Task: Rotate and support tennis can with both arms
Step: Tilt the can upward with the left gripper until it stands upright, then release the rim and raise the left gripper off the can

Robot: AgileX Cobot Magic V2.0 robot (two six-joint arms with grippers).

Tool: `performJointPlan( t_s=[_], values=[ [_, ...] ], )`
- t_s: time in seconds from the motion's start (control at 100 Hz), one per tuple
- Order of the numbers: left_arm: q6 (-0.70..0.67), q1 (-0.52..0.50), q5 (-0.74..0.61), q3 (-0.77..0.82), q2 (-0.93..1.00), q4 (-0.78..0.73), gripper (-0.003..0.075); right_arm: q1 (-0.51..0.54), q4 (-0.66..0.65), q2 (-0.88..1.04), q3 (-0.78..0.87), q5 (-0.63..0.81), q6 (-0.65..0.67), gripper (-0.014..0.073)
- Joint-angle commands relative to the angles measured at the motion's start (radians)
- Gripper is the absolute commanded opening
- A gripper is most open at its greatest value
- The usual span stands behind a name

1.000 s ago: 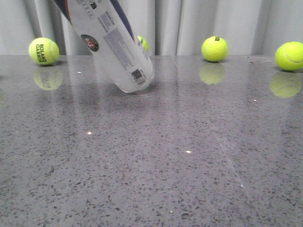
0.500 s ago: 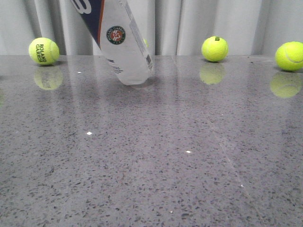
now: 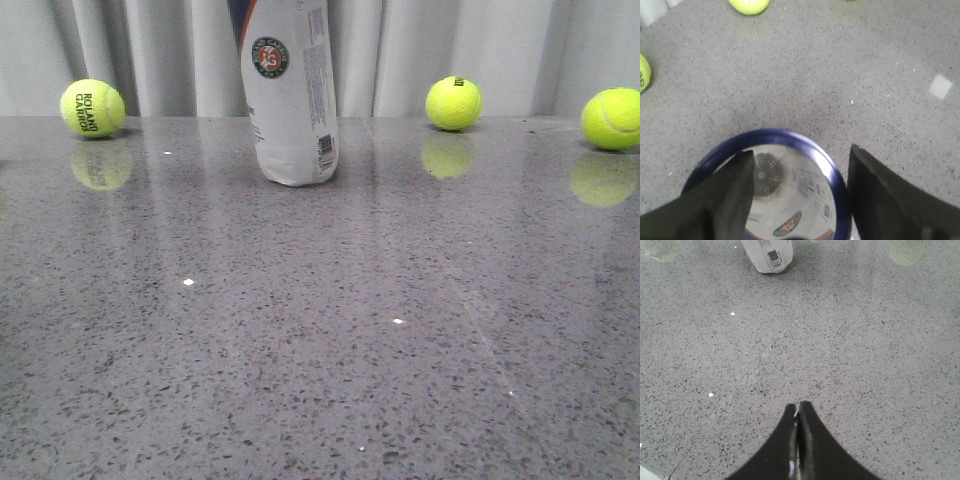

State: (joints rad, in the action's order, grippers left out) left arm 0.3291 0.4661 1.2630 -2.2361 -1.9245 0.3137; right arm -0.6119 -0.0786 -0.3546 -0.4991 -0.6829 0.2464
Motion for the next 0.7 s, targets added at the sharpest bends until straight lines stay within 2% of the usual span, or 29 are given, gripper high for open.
performJointPlan(
  t_s=[0.0, 0.21, 0.42, 0.62, 0.69],
  values=[
    [-0.01, 0.007, 0.008, -0.062, 0.024, 0.041, 0.0399, -0.001, -0.018, -0.007, -0.027, 0.071, -0.003, -0.0069],
    [-0.01, 0.007, -0.08, -0.096, 0.004, 0.078, 0.0399, -0.001, -0.018, -0.007, -0.027, 0.071, -0.003, -0.0069],
    [-0.01, 0.007, -0.078, -0.103, 0.004, 0.078, 0.0392, -0.001, -0.018, -0.007, -0.027, 0.071, -0.003, -0.0069],
    [-0.003, 0.007, -0.126, -0.103, 0.04, 0.11, 0.0285, -0.001, -0.018, -0.007, -0.027, 0.071, -0.003, -0.0069],
    [-0.004, 0.005, -0.137, -0.103, 0.065, 0.108, 0.0185, -0.001, -0.018, -0.007, -0.027, 0.071, -0.003, -0.0069]
  ],
)
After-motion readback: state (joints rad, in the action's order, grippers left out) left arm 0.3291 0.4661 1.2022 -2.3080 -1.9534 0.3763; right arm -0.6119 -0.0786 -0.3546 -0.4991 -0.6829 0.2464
